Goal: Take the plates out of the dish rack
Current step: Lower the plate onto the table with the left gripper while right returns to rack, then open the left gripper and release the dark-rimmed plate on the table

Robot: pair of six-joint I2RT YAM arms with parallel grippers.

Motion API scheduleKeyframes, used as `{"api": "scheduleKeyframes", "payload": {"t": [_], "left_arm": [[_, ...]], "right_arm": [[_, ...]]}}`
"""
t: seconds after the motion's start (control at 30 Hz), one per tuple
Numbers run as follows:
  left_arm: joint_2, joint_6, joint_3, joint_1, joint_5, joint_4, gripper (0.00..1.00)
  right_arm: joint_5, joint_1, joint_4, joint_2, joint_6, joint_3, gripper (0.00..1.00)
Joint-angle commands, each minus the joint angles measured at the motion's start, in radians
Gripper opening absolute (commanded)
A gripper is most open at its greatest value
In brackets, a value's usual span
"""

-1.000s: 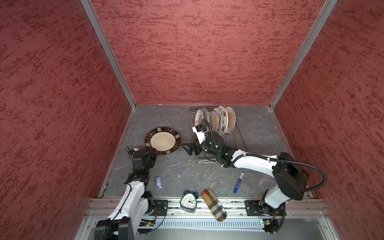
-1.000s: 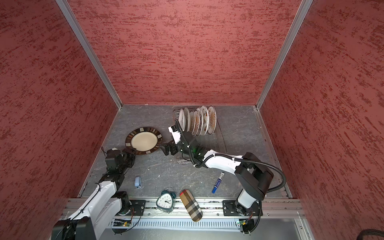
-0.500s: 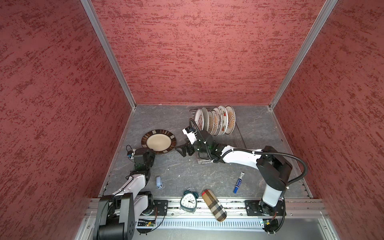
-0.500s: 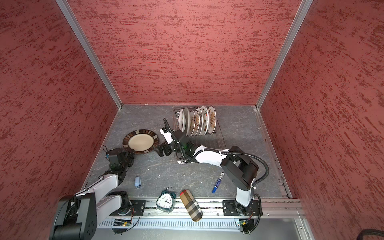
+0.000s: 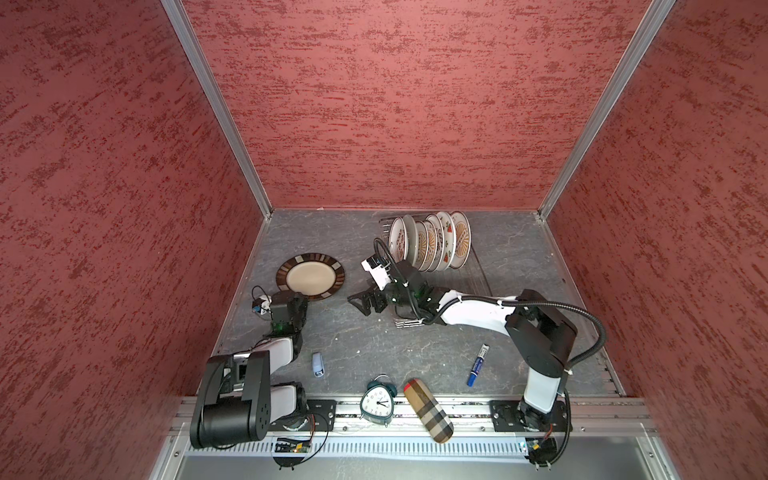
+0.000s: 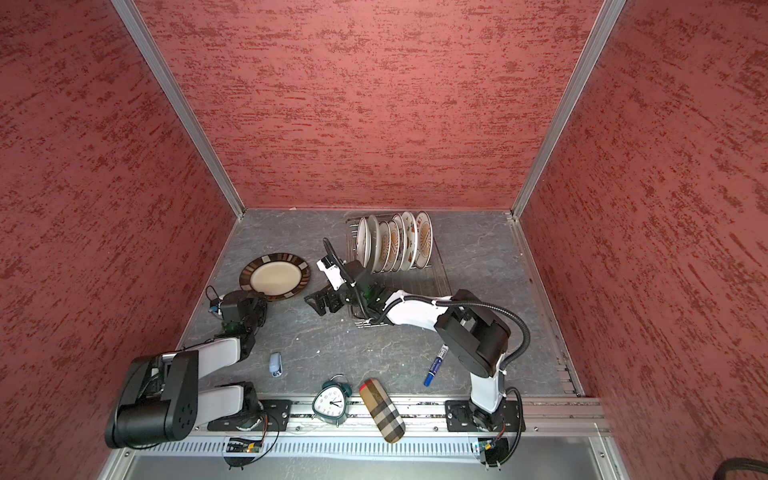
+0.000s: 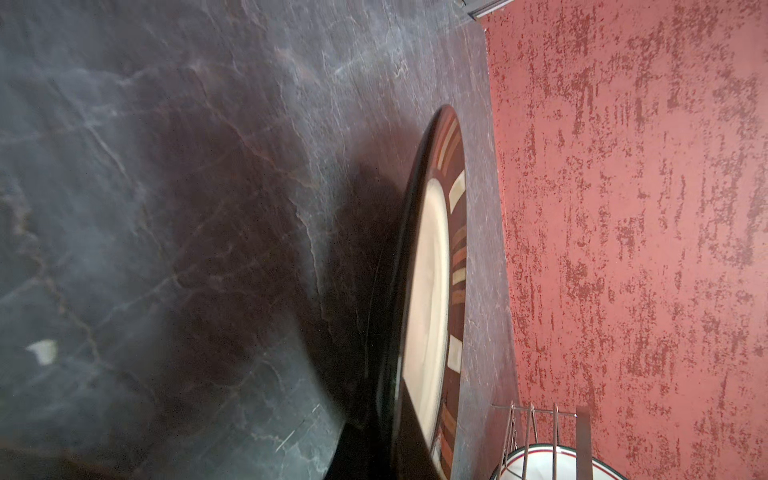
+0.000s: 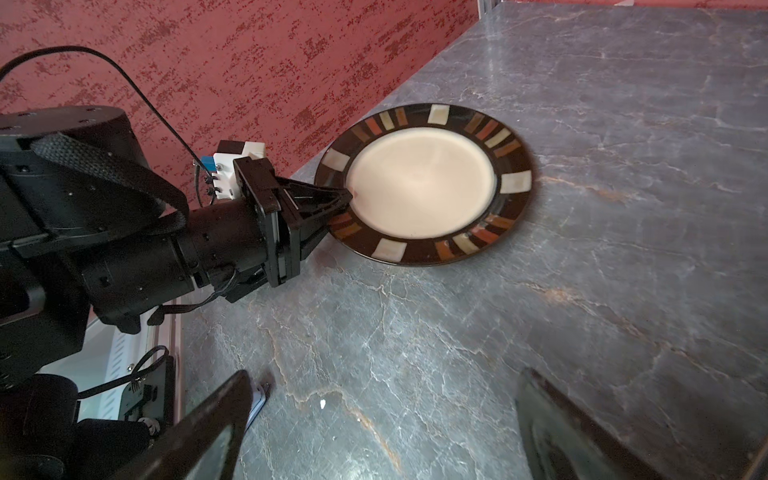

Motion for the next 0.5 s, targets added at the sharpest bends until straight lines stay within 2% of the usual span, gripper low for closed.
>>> {"api": "scheduleKeyframes", "payload": {"t": [0.0, 0.1, 0.2, 0.3, 0.47], "left_arm": [[0.042, -0.028, 0.064, 0.005, -0.053, 0.170, 0.03], [0.097, -0.042, 0.062, 0.015, -0.042, 0.252, 0.05], [0.144, -0.048, 0.105, 0.028, -0.026, 0.216, 0.06], [0.204, -0.053, 0.120, 0.028, -0.024, 0.261, 0.07], [0.301, -0.055, 0.162, 0.024, -0.032, 0.292, 0.16]], "right_arm": [[-0.014, 0.006, 0.011, 0.024, -0.014, 0.043, 0.99], [-0.009, 0.006, 0.016, 0.040, -0.010, 0.055, 0.99], [0.011, 0.007, 0.018, 0.048, -0.016, 0.059, 0.99], [0.037, 0.006, 0.015, 0.053, -0.027, 0.061, 0.99], [0.042, 0.006, 0.002, 0.090, -0.033, 0.096, 0.99]]}}
